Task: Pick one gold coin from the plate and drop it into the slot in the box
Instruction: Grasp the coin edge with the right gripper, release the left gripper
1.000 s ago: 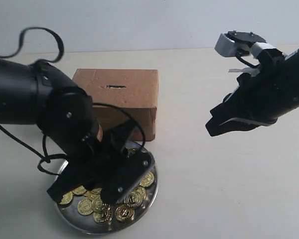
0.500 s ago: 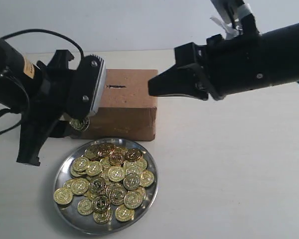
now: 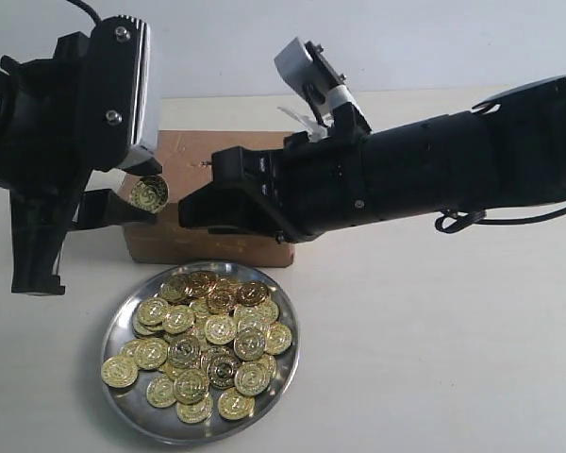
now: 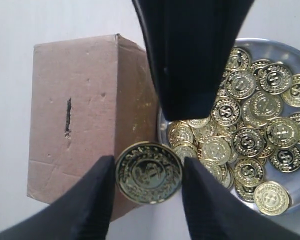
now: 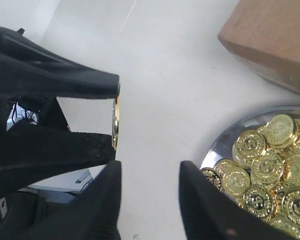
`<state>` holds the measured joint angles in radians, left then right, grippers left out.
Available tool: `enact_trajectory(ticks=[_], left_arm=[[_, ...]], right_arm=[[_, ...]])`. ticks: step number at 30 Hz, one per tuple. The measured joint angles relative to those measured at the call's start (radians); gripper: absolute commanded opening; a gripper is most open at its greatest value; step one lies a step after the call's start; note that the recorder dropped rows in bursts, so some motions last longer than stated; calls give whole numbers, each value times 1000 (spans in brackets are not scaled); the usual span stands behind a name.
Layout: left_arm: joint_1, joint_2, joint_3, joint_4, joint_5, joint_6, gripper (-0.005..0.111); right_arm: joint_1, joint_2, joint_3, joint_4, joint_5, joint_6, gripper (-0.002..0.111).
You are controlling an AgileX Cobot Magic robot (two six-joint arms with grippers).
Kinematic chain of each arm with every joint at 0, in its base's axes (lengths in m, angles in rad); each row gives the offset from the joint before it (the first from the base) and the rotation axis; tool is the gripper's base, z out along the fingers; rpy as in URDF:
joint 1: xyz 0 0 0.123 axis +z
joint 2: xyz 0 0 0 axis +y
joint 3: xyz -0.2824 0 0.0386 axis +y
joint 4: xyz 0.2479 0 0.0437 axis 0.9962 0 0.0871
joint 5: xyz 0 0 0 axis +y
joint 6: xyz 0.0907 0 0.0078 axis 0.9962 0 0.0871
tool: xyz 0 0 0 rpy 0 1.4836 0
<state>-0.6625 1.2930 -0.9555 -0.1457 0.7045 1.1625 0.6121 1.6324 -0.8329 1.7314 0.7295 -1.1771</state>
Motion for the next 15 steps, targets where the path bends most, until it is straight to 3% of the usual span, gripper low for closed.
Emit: enact_trajectory(ticks=[15], left_arm=[[0,0,1,-159,-2,87,27]], right_arm=[[0,0,-28,6,10,-4,54]])
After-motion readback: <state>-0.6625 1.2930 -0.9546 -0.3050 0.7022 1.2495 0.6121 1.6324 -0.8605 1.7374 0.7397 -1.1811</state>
